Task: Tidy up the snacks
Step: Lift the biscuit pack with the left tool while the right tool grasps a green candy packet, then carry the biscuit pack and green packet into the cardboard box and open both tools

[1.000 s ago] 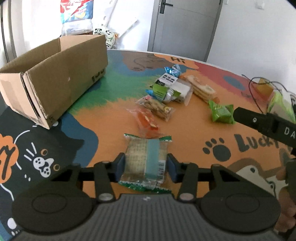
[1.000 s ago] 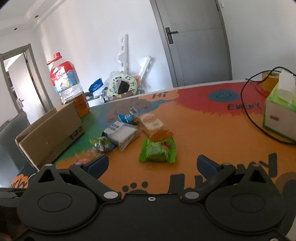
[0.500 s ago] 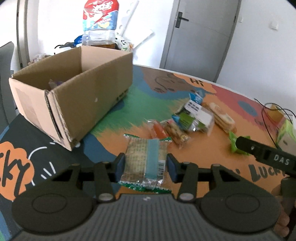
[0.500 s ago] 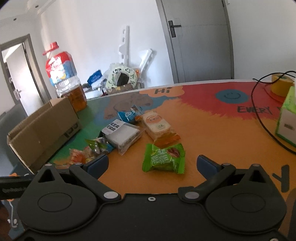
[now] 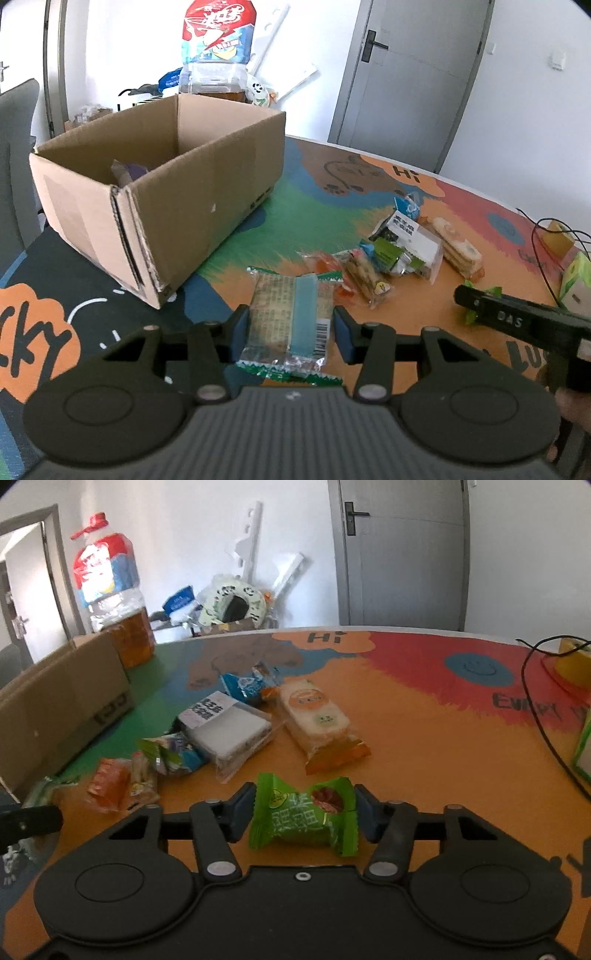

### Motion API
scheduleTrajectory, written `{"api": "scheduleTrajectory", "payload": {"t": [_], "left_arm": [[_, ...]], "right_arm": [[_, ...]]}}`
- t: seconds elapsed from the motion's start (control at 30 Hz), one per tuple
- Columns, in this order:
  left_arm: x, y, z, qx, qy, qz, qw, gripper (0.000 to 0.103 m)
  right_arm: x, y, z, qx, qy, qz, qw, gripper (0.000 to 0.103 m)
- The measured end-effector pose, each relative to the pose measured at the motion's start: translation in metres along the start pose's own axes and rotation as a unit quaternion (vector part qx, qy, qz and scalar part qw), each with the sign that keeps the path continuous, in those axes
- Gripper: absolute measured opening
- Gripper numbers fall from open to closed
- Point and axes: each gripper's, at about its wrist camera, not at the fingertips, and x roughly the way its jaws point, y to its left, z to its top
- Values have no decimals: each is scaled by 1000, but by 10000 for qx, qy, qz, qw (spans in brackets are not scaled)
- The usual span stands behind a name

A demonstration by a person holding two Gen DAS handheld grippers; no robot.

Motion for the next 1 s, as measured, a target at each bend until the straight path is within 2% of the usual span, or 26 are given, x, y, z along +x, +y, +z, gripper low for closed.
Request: {"api": "scheduleTrajectory", "payload": {"t": [0.07,0.17,0.6,1.0], "left_arm": [[-5,1,1,-10,-38,-17,10000,47],[-13,3,4,-10,-126,-49,9999,47],[-57,3,30,136,-625,-240,9977,47],[-87,28,59,29,-967,-279,9949,47]], "right_arm": [[-7,-2,0,64,-73,98,9999,37],[-14,-3,0,106,-148,219,9996,34],[-53,12,19,175,-677,599,9957,32],[-76,55,46,-129,-1019,946,9902,32]]}}
